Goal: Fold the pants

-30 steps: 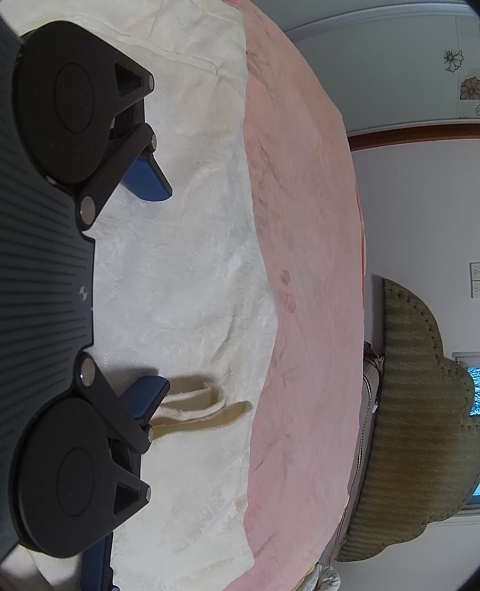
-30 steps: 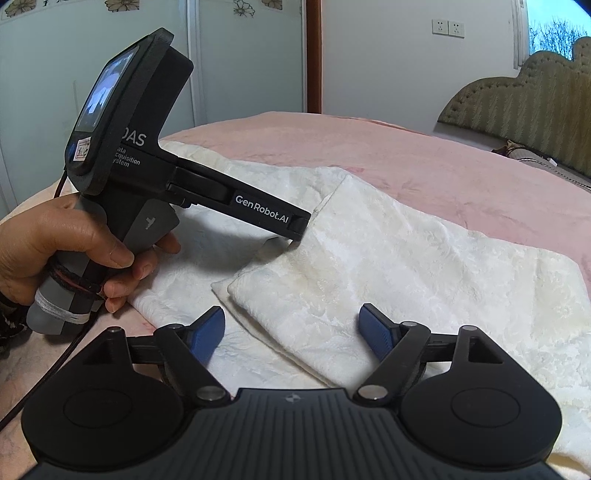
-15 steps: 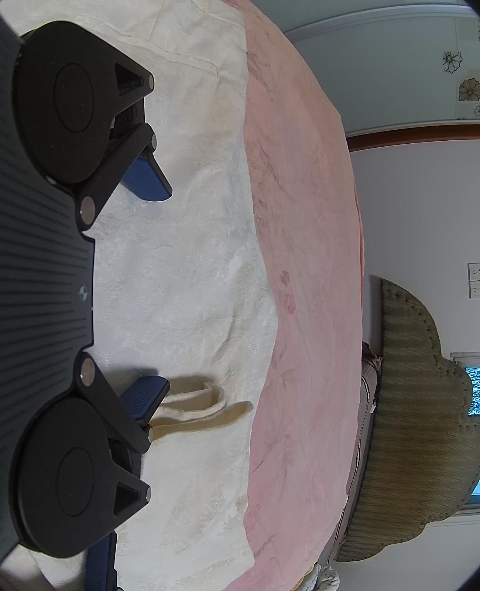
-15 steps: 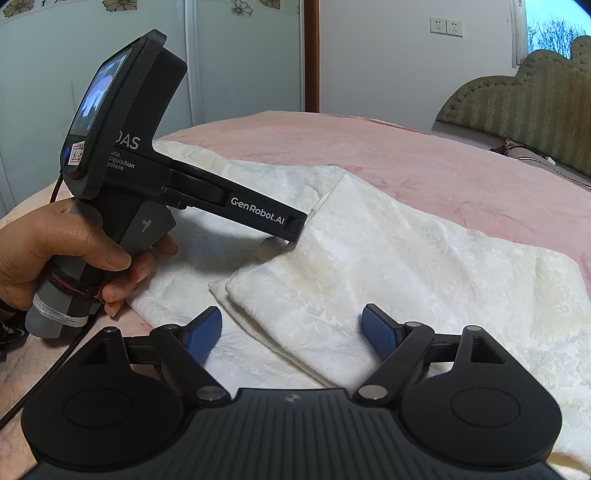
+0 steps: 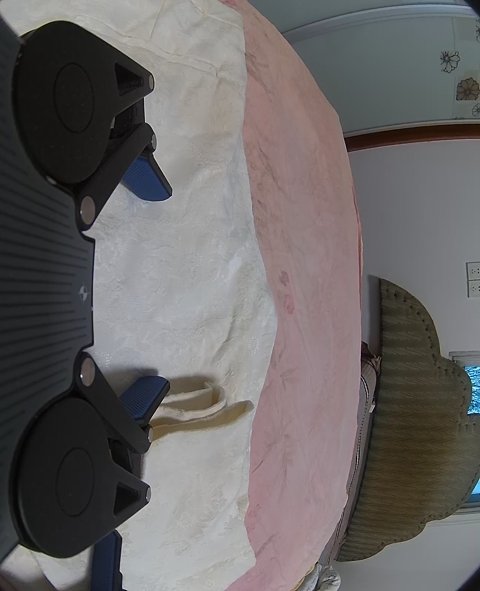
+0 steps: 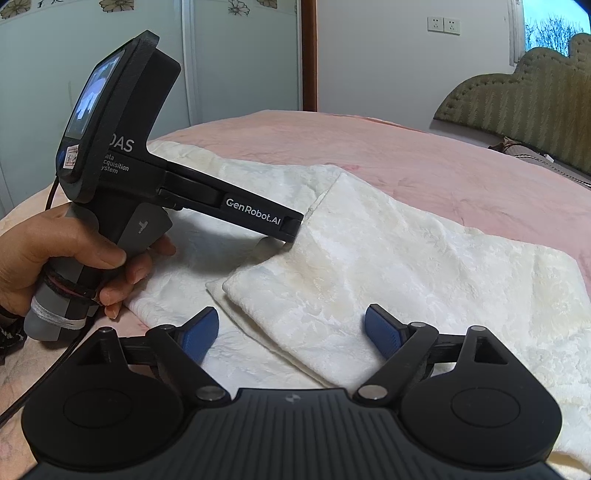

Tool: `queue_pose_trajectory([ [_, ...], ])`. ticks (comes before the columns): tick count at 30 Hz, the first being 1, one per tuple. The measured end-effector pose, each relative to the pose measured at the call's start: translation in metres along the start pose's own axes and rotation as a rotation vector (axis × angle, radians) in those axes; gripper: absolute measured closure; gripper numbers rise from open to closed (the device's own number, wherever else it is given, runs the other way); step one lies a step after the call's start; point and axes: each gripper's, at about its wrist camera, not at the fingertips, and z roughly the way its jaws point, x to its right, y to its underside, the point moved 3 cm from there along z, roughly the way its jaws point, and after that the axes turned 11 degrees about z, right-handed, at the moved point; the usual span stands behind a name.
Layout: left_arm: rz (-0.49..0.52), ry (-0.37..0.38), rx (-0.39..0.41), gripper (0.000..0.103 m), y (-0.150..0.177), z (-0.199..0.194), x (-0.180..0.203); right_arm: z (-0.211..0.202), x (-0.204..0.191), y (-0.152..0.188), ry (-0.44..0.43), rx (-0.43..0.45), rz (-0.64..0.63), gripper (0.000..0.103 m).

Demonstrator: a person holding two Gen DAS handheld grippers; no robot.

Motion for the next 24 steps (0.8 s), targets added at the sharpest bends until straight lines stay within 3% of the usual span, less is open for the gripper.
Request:
queue_pose_trajectory([
  [12, -0.007, 0.016, 0.010, 0.000, 0.0025, -0.0029, -0.0027, 0.0064, -0.0010, -0.0004, 0.055, -0.002, 0.002, 0.001],
  [24, 0.011, 0.000, 0.010, 0.000, 0.0038, -0.0028, 0.0023, 0.0082, -0.0006, -0.0016, 0.048, -0.005, 0.016, 0.000],
])
